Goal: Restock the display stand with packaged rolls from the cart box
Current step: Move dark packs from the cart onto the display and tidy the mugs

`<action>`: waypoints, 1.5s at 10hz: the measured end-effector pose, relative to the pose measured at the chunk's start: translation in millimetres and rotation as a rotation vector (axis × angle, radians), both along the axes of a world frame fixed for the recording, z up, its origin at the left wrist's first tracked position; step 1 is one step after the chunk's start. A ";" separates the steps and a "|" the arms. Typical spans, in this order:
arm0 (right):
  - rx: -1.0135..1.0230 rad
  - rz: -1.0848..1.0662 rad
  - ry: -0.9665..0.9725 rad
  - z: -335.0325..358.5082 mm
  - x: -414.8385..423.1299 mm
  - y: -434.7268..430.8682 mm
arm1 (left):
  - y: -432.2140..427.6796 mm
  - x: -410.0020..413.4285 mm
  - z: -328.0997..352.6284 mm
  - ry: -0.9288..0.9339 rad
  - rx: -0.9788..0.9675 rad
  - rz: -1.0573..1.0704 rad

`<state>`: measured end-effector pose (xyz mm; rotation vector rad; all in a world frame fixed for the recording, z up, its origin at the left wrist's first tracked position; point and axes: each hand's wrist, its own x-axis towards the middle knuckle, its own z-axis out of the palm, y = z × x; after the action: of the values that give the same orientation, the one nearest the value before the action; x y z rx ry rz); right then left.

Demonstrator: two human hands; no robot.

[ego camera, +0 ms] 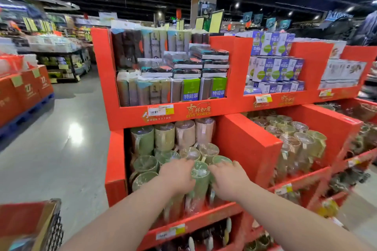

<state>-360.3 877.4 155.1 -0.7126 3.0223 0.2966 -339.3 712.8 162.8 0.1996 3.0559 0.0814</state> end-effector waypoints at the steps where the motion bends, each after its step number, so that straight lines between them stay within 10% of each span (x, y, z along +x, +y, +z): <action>1: -0.012 0.024 -0.063 -16.5 33.3 17.8 | 14.3 32.6 -24.5 -0.045 0.034 0.045; 7: 0.102 0.307 -0.610 -172.2 259.9 57.8 | -19.1 372.5 -184.3 -0.538 0.108 0.674; 15: 0.107 0.474 -0.487 -156.6 256.3 -300.0 | -306.8 506.0 -203.3 -0.690 0.196 0.876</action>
<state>-104.0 577.5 -1.4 -1.2713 2.3401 0.2433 166.6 405.9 -40.6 -0.9463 2.2188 0.3963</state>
